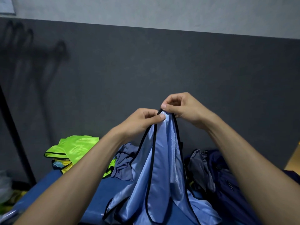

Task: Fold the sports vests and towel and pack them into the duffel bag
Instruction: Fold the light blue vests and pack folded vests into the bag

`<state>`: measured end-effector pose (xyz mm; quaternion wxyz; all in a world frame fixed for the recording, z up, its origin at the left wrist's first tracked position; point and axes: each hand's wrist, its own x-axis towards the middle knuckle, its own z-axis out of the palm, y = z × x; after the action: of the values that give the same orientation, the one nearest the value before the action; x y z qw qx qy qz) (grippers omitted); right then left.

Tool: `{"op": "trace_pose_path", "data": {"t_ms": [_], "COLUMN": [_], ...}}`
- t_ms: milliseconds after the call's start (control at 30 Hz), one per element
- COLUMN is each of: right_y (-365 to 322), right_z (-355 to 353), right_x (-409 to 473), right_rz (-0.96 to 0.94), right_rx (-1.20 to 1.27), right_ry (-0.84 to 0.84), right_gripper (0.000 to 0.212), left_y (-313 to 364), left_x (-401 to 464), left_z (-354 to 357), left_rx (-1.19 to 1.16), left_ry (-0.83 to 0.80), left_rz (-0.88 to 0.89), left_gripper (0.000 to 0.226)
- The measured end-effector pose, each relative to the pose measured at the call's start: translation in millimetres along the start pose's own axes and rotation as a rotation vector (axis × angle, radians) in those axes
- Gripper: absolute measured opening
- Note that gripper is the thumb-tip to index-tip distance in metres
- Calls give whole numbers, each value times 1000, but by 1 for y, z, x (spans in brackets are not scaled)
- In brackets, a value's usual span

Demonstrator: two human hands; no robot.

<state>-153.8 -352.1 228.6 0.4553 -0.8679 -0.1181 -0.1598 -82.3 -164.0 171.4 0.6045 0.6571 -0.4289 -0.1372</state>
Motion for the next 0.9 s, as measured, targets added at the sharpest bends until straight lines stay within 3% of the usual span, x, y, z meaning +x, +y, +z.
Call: {"op": "trace_pose_path", "data": {"t_ms": [100,200,367,433,500,733,900], "right_y": [4,9,25,34,41,77,90], "right_z": [-7,-20,-51,-58,-60,-65,-72], "right_x": [-2,-7,-8,-9,-11,-21,-43], "right_rz": [-37,-128,-204,-193,-173,-47,113], "right_rx": [-6,-11,-39,-43,-44,-10,238], "right_ry": [25,168,492,535,541,584,499], "right_gripper": [8,4,8,9,4,1,4], "left_y": [-5,-10,-35,-52,-63,-71,-21], "left_x": [-7,-22,-43,-49,-56,-71,-62], "left_z": [-8,-18,-44,-60,-73,-111,-125], "left_rx": [34,163,678,914,960,807,-13], "left_ry": [-47,-139,-179,-138,-105,40,283], "left_rz": [-43,-55,-36,-54,-66,-76,-9], "left_gripper": [36,52,57,59,59,65,25]}}
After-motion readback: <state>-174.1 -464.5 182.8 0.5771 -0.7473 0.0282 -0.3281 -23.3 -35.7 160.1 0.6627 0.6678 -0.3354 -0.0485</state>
